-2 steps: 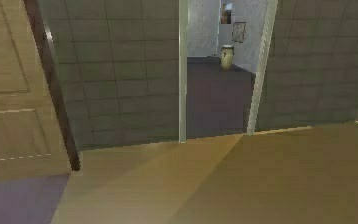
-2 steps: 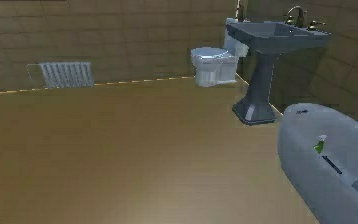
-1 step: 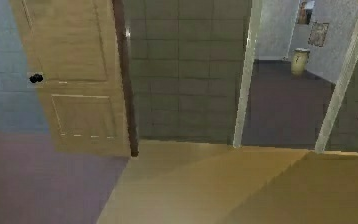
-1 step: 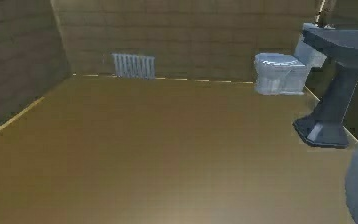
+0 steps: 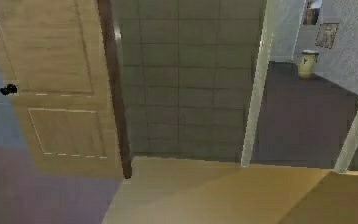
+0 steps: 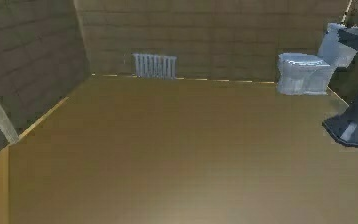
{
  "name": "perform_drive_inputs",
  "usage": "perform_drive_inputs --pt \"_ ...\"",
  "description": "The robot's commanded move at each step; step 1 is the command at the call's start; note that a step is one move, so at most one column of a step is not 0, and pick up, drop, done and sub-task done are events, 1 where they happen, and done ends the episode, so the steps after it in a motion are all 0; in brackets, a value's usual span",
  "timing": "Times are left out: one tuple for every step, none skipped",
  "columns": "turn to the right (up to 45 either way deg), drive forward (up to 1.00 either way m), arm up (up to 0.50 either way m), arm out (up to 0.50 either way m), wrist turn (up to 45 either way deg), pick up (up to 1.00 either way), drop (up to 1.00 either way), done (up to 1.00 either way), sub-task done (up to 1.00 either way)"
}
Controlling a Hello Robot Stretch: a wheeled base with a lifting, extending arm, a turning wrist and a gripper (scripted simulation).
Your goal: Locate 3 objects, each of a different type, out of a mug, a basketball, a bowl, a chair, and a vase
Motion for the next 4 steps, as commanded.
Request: perform_drive_inputs --pt "-36.0 0.0 0.0 0.0 0.0 0.0 0.0 0.0 0.0" --pt "0.0 0.45 0.0 0.0 0.0 0.0 0.0 0.0 0.0" --pt "-45.0 0.0 0.0 0.0 0.0 0.0 0.0 0.0 0.0" --pt "0.0 1.0 0.0 0.0 0.0 0.0 0.0 0.0 0.0"
